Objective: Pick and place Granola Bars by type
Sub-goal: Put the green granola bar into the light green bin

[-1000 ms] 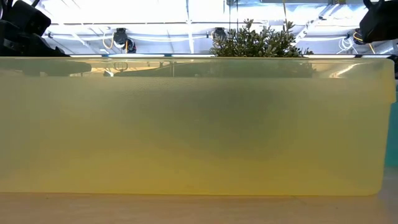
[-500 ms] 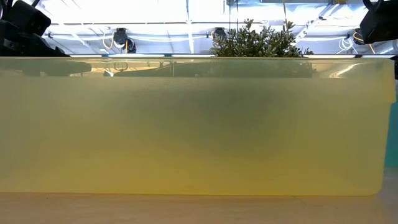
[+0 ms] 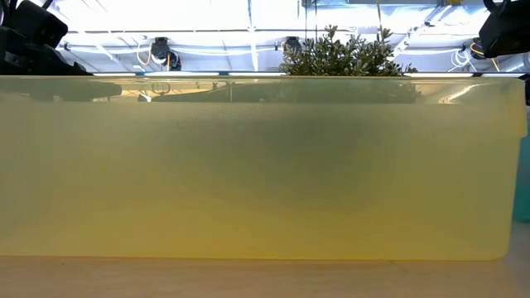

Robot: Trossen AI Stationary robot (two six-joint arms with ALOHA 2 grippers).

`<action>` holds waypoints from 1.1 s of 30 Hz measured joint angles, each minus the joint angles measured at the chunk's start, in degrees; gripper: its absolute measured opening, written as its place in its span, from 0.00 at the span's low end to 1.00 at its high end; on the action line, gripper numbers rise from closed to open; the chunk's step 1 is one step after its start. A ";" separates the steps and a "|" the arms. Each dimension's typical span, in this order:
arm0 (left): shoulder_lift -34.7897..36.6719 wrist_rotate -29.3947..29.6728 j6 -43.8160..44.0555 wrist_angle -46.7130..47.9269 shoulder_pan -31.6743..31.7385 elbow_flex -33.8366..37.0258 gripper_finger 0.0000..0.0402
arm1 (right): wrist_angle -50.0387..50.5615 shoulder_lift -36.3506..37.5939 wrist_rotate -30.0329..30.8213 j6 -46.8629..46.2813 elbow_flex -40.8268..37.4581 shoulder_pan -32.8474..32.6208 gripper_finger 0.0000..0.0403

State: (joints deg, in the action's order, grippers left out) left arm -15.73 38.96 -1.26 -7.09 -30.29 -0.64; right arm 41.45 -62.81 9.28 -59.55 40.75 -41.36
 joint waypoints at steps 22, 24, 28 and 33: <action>0.01 -0.02 0.00 0.00 0.01 0.00 0.36 | 1.38 0.82 25.46 28.66 -0.04 14.30 0.30; 0.00 0.00 0.00 0.00 0.01 0.01 0.36 | 1.95 1.57 25.48 32.17 -0.04 18.20 0.30; -0.01 0.00 0.00 0.00 -0.01 0.01 0.36 | 2.35 4.87 24.95 37.79 -0.02 25.20 0.30; 0.01 -0.02 0.00 -0.01 0.00 0.01 0.36 | 3.95 10.22 18.57 43.58 2.13 33.47 0.30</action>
State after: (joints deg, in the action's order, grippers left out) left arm -15.73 38.94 -1.26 -7.10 -30.29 -0.63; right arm 45.40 -52.59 27.85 -15.97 42.88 -7.90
